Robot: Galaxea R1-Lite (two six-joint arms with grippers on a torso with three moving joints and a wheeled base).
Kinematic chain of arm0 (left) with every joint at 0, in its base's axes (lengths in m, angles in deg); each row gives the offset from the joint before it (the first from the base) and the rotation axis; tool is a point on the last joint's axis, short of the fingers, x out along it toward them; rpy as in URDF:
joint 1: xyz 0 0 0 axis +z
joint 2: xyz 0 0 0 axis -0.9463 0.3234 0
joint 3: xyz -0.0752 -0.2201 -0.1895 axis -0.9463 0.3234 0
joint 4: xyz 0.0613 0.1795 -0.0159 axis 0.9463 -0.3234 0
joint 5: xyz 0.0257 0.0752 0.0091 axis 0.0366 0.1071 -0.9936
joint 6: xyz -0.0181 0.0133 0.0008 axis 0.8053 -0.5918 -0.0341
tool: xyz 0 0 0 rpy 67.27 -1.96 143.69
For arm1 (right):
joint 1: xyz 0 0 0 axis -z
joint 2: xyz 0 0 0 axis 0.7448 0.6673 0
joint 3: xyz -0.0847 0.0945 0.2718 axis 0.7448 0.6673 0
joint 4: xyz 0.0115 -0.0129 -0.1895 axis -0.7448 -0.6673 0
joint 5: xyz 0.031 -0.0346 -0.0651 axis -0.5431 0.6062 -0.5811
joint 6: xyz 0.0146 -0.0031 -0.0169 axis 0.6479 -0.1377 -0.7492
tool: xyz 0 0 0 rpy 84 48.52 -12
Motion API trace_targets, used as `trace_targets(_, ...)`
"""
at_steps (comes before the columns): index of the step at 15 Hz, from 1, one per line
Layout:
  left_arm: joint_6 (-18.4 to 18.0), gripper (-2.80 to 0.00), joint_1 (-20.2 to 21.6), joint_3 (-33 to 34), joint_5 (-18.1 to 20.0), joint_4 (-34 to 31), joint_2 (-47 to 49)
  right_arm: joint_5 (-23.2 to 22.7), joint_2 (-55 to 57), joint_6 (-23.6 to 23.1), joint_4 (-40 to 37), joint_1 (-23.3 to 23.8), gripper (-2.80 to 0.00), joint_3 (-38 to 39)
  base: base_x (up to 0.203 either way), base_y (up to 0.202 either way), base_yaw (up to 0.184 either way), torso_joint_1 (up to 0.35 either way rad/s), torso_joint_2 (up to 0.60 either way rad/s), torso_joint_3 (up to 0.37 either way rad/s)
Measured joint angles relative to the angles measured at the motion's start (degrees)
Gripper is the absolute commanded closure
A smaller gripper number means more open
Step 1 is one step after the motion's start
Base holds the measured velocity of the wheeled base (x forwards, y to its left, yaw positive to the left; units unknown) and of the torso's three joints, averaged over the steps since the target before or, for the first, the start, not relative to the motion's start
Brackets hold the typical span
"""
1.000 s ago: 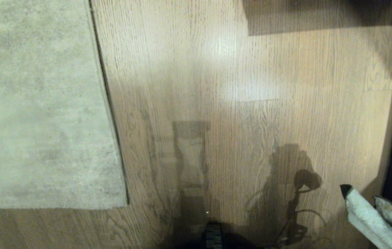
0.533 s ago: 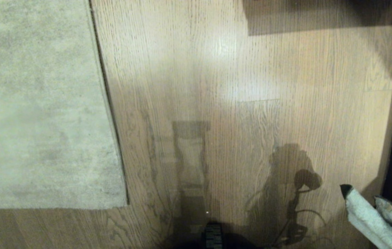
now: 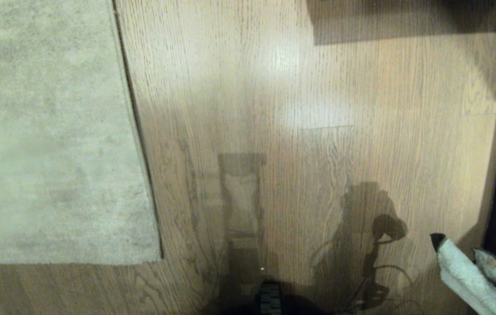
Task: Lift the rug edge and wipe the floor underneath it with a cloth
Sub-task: Lift up the carpet
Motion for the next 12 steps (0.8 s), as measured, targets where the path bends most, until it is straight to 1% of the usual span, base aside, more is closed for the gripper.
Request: trace_targets(12,1.0,0.0,0.1,-0.5,-0.4,-0.9,3.0,0.0,0.0,0.0,0.0,0.0,0.0,0.0,0.0,0.0,0.0,0.0,0.0,0.0)
